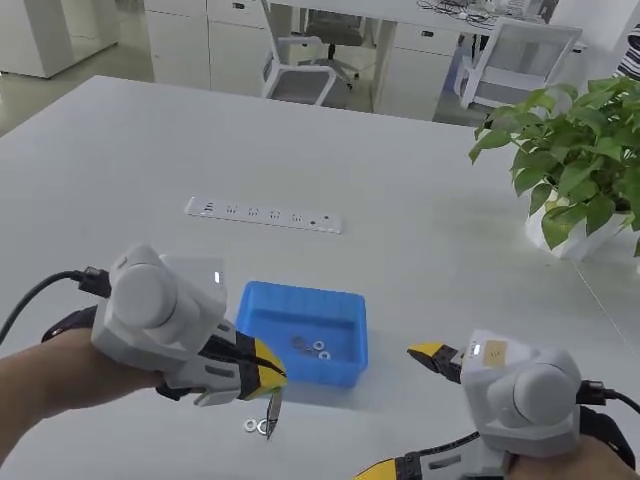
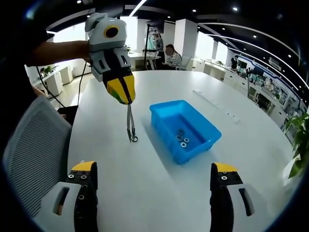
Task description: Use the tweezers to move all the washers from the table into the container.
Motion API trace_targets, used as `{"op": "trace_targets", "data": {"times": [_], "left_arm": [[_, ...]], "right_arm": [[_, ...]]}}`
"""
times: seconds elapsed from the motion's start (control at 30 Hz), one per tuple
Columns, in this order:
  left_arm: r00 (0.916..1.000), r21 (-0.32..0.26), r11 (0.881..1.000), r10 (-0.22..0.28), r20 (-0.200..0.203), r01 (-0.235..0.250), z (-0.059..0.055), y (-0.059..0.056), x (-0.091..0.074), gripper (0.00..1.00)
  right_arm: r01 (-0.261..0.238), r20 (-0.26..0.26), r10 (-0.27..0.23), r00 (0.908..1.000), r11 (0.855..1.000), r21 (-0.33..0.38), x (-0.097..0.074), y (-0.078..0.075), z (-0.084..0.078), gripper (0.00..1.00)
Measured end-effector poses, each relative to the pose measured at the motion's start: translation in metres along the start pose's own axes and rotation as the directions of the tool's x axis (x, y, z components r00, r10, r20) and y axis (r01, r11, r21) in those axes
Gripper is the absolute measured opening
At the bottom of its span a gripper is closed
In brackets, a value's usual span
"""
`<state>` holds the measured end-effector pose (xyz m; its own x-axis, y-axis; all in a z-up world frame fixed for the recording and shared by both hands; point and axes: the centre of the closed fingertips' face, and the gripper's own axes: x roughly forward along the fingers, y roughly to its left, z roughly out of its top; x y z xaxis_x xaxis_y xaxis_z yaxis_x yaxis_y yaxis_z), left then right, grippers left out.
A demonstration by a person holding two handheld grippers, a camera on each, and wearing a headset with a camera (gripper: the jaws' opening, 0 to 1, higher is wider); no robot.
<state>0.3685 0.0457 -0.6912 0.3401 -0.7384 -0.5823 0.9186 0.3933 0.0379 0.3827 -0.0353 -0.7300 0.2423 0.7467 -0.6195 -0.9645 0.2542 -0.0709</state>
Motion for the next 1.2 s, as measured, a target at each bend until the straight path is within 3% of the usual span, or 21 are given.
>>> {"op": "trace_targets", "data": {"times": [0.17,0.5,0.8,1.2], "left_arm": [[0.9999,0.011,1.000,-0.009,-0.005,0.009,-0.001,-0.001,-0.001,0.05],[0.9994,0.032,0.999,-0.031,-0.014,0.031,-0.002,-0.005,-0.002,0.05],[0.9989,0.030,0.999,-0.042,-0.020,0.042,-0.003,-0.008,-0.002,0.05],[0.9985,0.043,0.998,-0.042,-0.036,0.044,-0.008,-0.006,-0.004,0.05]], "right_arm": [[-0.007,0.000,0.007,1.0000,1.000,-0.007,0.001,0.001,0.000,0.97],[-0.076,0.039,0.079,0.9961,0.995,-0.067,0.007,0.011,0.012,0.81],[-0.140,0.026,0.145,0.9891,0.982,-0.128,0.017,0.019,0.018,0.70],[-0.223,0.008,0.230,0.9731,0.951,-0.215,0.038,0.032,0.028,0.55]]}}
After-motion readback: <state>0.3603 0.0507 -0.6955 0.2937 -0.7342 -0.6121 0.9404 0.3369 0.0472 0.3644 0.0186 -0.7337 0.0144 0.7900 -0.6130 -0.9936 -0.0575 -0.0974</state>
